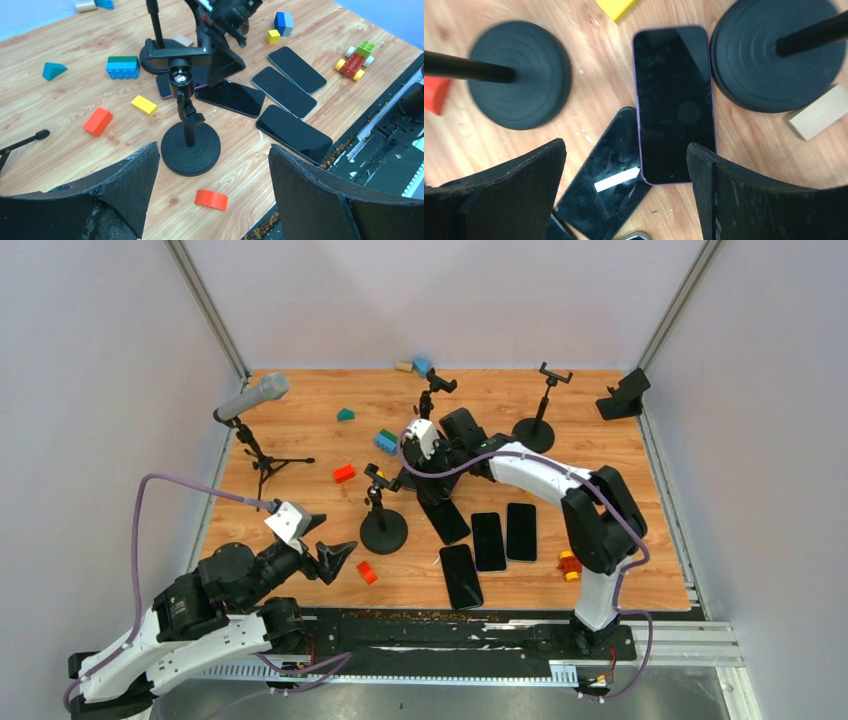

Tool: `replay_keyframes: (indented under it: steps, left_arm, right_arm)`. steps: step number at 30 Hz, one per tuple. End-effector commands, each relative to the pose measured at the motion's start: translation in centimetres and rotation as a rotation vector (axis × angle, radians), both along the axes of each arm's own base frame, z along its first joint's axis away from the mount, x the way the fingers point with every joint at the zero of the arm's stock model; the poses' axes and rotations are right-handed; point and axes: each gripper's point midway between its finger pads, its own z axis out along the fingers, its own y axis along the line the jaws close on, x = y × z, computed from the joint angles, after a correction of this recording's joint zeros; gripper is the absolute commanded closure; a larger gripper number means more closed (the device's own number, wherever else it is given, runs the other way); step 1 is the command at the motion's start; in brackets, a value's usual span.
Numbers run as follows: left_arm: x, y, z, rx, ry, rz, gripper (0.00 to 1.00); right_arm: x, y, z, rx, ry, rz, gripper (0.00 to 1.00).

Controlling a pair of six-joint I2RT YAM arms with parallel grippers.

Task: Remove the phone from the phone stand
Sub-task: Adjust the phone at the center of the board.

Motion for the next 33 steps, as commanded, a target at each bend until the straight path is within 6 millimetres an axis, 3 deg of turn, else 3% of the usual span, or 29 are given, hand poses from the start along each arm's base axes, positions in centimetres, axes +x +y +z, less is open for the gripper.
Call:
replay_keyframes:
  steps: [1,5,17,33]
  left_arm:
    - [0.5,0.4,0.5,-0.017,-0.011,0.039,0.13]
    - [0.4,-0.1,0.3,-0.004,-0.008,0.018,0.12]
    - [-0.3,-1.5,0.0,0.002,-0.003,-0.062,0.11]
    - [-0.4,-1.5,0.1,-0.008,-0.009,-0.066,0.09]
  right_arm:
    - [2.7,0.6,-1.1,-0.056,-0.052,-0.019,0.08]
    - [3.7,0.9,-3.1,-0.096,-0.046,-0.025,0.06]
    - [6.2,1.2,-5.5,-0.159,-0.042,-0.005,0.0]
    - [5.9,0.5,-8.8,-0.188,0.076,-0.042,0.0]
